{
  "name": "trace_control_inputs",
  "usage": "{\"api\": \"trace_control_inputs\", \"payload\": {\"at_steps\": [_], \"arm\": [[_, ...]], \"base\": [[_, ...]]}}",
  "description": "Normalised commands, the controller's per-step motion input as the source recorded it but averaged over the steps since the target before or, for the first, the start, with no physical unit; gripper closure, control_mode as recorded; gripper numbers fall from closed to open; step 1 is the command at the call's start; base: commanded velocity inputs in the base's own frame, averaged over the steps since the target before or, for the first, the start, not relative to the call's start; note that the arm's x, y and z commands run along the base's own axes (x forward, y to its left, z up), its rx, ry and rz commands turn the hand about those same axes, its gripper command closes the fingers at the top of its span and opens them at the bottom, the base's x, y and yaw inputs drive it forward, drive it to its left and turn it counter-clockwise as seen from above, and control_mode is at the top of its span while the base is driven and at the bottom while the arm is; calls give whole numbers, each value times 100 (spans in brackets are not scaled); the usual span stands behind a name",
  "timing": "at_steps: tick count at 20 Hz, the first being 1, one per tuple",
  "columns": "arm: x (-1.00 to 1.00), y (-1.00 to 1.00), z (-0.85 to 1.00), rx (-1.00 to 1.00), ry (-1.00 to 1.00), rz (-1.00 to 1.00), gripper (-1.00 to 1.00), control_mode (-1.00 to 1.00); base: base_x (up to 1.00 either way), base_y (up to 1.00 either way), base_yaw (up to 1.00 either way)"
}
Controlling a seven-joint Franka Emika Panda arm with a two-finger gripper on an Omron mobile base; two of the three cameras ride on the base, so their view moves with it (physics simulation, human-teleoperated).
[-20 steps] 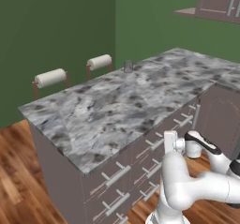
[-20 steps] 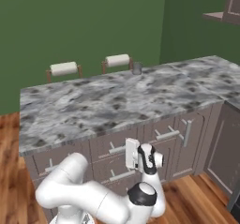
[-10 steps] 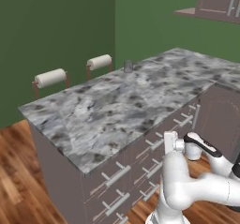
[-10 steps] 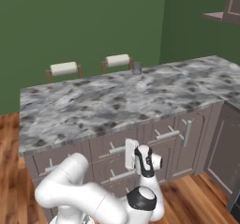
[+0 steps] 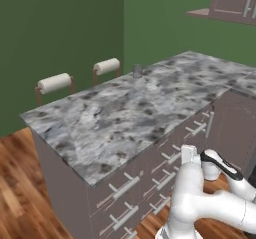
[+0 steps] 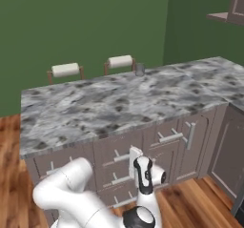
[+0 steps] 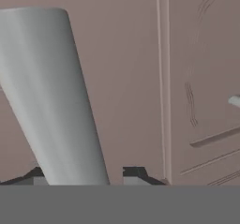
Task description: Take a straw from the drawer in front and place it inside the glass cup on the dining counter.
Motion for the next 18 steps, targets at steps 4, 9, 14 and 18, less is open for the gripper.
{"api": "trace_control_inputs", "payload": {"at_steps": [4, 9, 14, 18], "arm": [[-47, -100, -76, 0, 0, -5, 100, -100], [-61, -100, -74, 0, 0, -2, 100, -100], [-63, -76, -57, -1, 7, -2, 100, -100], [-49, -48, -33, 0, 6, -12, 100, -100]], "base": [[0, 0, 0], [0, 0, 0], [0, 0, 0], [0, 0, 0]]}}
